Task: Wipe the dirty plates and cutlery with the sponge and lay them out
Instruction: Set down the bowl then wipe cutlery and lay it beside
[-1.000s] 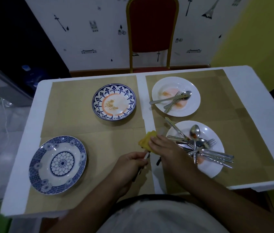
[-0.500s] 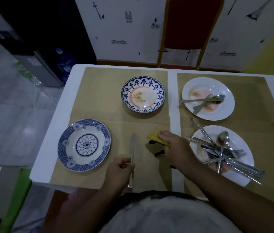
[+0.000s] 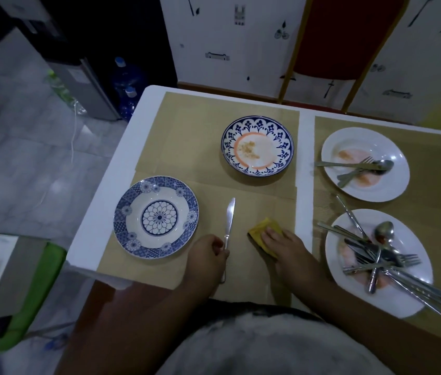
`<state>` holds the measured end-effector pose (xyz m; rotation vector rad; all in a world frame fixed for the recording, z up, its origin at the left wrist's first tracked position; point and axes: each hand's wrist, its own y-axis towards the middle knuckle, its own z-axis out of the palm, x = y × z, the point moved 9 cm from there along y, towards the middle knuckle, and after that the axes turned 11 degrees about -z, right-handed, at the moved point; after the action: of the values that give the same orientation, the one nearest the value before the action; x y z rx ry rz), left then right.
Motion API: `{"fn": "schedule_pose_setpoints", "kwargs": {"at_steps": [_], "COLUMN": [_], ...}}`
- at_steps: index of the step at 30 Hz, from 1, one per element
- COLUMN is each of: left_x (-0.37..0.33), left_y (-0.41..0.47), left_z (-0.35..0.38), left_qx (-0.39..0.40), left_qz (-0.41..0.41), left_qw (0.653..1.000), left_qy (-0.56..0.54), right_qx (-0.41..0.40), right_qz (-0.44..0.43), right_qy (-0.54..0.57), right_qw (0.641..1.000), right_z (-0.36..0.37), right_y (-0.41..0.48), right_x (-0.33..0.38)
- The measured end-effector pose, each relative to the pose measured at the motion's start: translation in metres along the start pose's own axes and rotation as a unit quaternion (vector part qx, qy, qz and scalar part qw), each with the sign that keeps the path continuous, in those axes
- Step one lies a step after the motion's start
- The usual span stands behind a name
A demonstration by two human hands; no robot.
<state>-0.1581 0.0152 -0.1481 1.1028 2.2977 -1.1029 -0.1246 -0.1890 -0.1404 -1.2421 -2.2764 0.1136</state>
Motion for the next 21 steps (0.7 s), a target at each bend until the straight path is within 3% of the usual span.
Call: {"fn": "schedule_pose_setpoints", "kwargs": {"at_steps": [3, 6, 8, 12, 21], "left_x": [-0.014, -0.024, -0.018, 0.006, 0.02], "left_y": [-0.008, -0.023, -0.027, -0.017, -0.013], "left_z": [0.002, 0.017, 0.032, 0.047, 0.037], "left_qx": [-0.014, -0.026, -0.021, 0.03, 0.05], "left_qz": [0.141, 0.297, 0.347, 0.33, 0.319], "left_qw": [0.988, 0.939, 0.904, 0.89, 0.891], "left_qy": [0.067, 0.172, 0.249, 0.314, 0.318], "right_qx": [0.011, 0.028, 0.044, 0.055, 0.047], "right_qz": [0.008, 0.017, 0.024, 0.015, -0.086], "right_qy": [-0.01, -0.024, -0.044, -0.072, -0.103], "right_qw": [1.0, 0.999, 0.998, 0.996, 0.99], "right_z": [-0.004, -0.006, -0.004, -0.001, 0.015], "right_y": [-0.003, -0.004, -0.003, -0.004, 0.004], "right_x": [0.006, 0.009, 0.009, 0.013, 0.048]}}
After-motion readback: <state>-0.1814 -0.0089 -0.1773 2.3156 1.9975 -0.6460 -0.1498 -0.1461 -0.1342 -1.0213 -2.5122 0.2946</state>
